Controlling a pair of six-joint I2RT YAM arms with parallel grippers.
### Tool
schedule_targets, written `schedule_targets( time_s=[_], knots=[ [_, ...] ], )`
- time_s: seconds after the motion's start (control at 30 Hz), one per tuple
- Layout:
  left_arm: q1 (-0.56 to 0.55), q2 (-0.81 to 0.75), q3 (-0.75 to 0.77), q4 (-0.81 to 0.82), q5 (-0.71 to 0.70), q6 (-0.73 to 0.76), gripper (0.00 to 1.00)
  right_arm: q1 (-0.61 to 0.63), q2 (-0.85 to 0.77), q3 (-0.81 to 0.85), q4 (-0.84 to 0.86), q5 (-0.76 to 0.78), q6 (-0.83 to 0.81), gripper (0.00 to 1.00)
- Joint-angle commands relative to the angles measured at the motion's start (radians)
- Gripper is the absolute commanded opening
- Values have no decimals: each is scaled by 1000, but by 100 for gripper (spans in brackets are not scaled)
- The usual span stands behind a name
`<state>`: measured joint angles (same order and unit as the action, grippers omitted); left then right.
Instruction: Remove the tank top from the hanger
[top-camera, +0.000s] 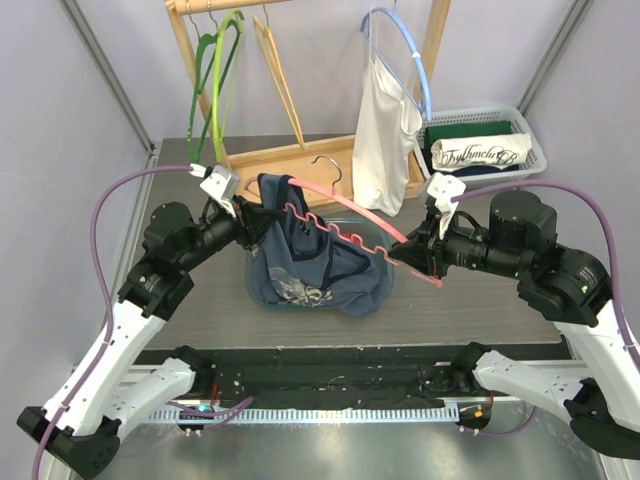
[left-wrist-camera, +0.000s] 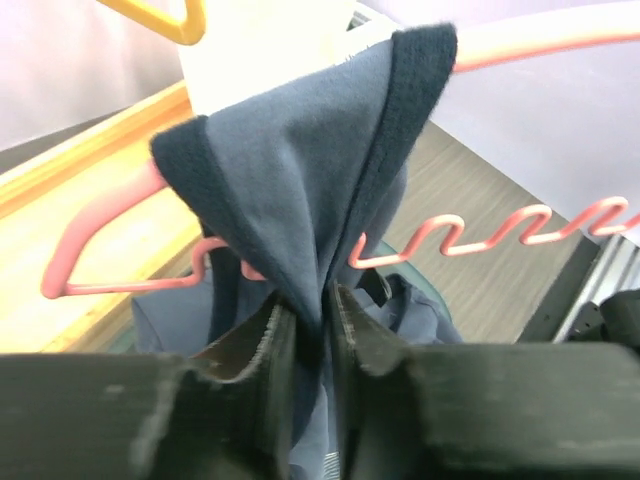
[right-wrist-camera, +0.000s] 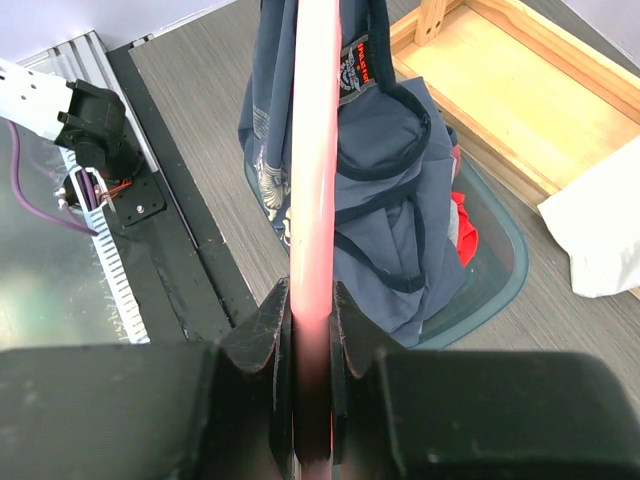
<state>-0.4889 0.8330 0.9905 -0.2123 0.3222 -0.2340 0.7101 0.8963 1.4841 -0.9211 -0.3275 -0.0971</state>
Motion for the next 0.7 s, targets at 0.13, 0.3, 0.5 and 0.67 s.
schedule_targets(
  time_s=[0.13, 0.3, 0.5, 0.67],
  knots=[
    [19, -8, 109, 129, -87, 101, 2, 2, -30, 30, 61, -4, 23, 1],
    [39, 9, 155, 186, -124, 104, 0, 0, -48, 4, 33, -10, 36, 1],
    [50, 31, 177, 206, -242, 119, 0, 0, -77, -5, -24, -39, 54, 1],
    [53, 40, 165, 191, -340, 134, 0, 0, -126, 48, -79, -10, 63, 1]
  ],
)
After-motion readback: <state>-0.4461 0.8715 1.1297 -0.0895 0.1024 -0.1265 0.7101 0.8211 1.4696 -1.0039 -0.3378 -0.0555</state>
